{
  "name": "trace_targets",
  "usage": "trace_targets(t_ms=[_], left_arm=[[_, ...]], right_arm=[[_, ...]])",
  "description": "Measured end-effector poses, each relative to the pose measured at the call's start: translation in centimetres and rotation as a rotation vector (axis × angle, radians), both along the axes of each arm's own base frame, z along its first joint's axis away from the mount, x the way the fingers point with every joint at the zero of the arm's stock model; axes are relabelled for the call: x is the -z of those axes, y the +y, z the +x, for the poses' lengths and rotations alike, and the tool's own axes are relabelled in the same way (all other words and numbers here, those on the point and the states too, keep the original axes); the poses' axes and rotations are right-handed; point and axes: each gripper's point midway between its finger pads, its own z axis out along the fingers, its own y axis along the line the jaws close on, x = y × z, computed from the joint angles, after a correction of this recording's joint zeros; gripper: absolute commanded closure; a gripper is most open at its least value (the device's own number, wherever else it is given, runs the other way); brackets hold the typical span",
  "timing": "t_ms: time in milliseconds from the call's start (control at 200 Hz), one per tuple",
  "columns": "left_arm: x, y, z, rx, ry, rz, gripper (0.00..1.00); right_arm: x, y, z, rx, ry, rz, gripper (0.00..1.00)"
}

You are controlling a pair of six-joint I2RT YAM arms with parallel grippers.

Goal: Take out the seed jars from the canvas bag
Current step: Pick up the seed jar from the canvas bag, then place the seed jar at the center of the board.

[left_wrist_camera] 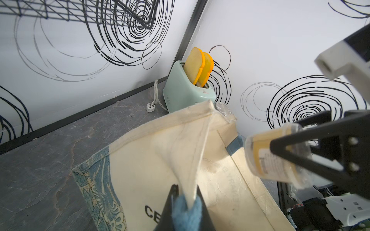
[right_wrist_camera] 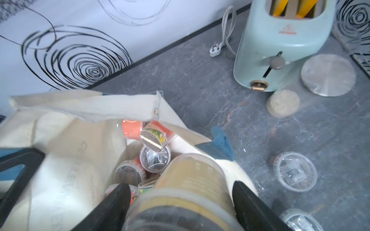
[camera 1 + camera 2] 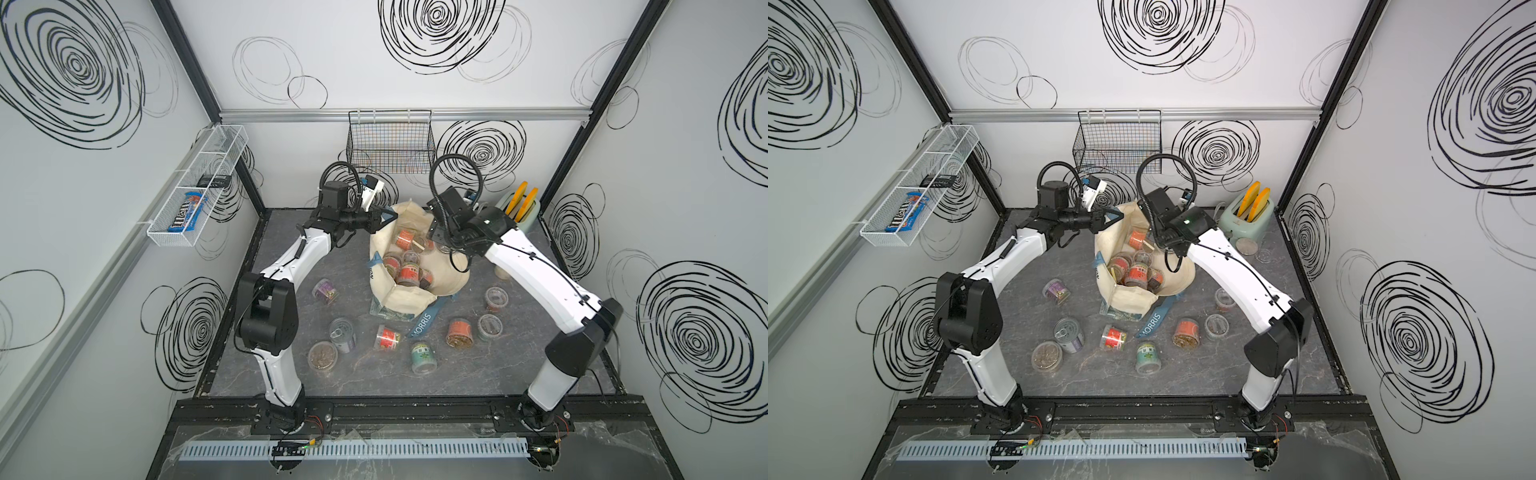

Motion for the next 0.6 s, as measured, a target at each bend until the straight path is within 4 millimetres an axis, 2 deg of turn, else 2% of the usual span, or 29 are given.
trace_targets(t_ms=[120, 205, 275, 445, 600], left_arm=[[0.1, 0.3, 0.1, -0.006, 0.003, 0.001, 1.00], [0.1, 0.4, 0.2, -0.008, 0.003, 0.001, 1.00], [0.1, 0.4, 0.2, -0.007, 0.001, 0.002, 1.00], [0.1, 0.4, 0.2, -0.008, 0.001, 0.002, 1.00], [0.1, 0.6, 0.2, -0.010, 0.001, 0.003, 1.00]], right_arm=[[-0.2, -4.4, -0.7, 0.044, -0.020, 0.040, 0.18], [1.0, -7.7, -1.2, 0.090, -0.010, 0.050, 0.19], [2.6, -9.6, -1.6, 0.117, 0.013, 0.057, 0.18], [7.4, -11.9, -2.3, 0.140, 0.093, 0.084, 0.18], [11.7, -12.6, -2.8, 0.139, 0.165, 0.117, 0.19]])
